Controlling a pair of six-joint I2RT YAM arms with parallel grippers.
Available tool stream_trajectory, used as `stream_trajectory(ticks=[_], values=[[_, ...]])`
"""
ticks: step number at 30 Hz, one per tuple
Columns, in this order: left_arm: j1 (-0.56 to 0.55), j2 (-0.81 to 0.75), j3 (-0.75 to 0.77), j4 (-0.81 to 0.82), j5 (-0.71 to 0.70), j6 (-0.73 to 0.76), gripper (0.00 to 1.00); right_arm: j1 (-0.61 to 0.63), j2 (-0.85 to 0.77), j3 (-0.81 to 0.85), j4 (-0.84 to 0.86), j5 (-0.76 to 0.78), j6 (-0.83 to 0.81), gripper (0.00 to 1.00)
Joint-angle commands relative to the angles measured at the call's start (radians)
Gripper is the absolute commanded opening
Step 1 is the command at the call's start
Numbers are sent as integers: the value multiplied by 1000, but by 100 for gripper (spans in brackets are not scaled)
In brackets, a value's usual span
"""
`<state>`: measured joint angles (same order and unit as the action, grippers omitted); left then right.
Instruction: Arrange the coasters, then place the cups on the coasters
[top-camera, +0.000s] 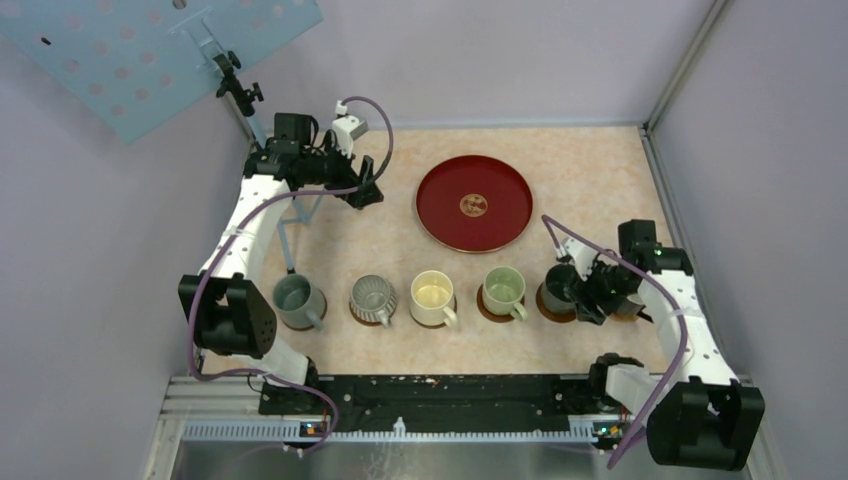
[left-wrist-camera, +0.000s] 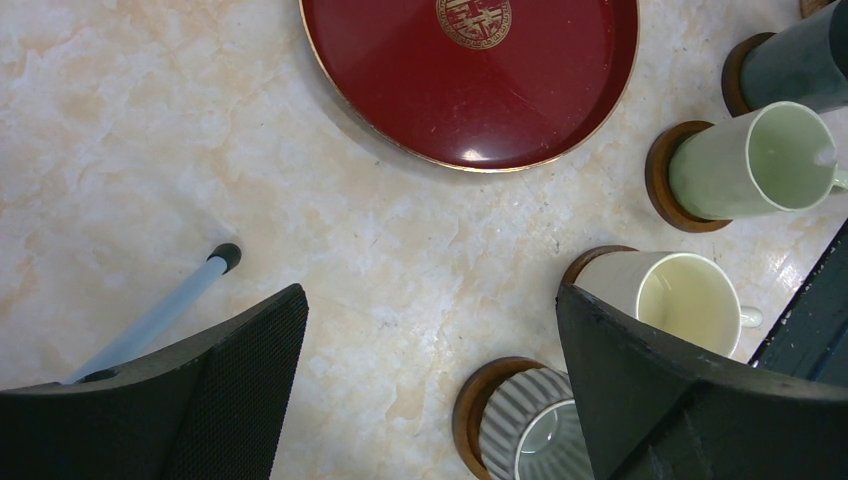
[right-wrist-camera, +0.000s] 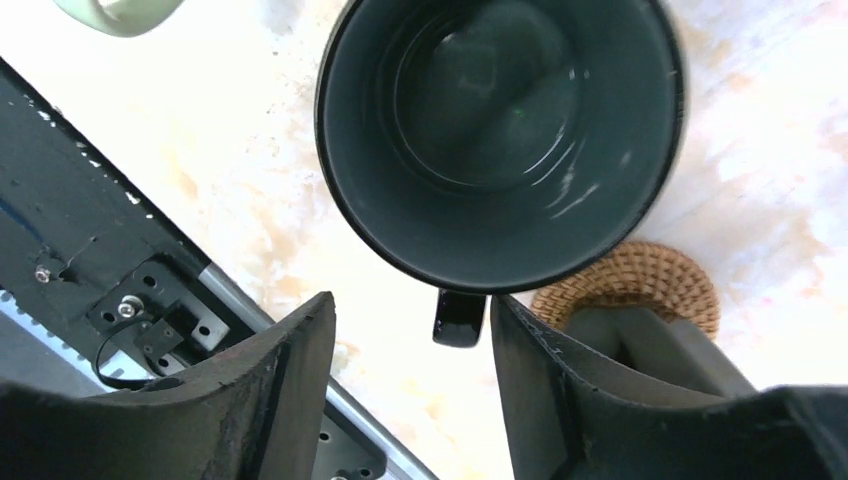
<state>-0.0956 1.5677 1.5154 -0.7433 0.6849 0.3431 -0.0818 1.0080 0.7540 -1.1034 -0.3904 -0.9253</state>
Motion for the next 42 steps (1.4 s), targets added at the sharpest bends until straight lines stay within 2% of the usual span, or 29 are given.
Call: stream_trajectory(ticks=[1, 7, 17, 26, 33, 42], values=[[5, -10, -2, 10, 26, 14, 99, -4, -11, 129, -83, -55, -59, 59], [5, -7, 3, 9, 25, 19, 99, -4, 32, 213, -60, -3, -18, 56], [5, -8, 8, -3, 21, 30, 99, -4, 26, 142, 130, 191, 32, 41], [4, 6, 21, -4, 27, 25, 99, -3, 55, 87, 114, 179, 27, 40], [4, 6, 20, -11, 39, 27, 99, -4, 42, 41, 91, 165, -3, 52], [4, 8, 16, -14, 35, 28, 99, -3, 38, 42, 79, 137, 10, 53]])
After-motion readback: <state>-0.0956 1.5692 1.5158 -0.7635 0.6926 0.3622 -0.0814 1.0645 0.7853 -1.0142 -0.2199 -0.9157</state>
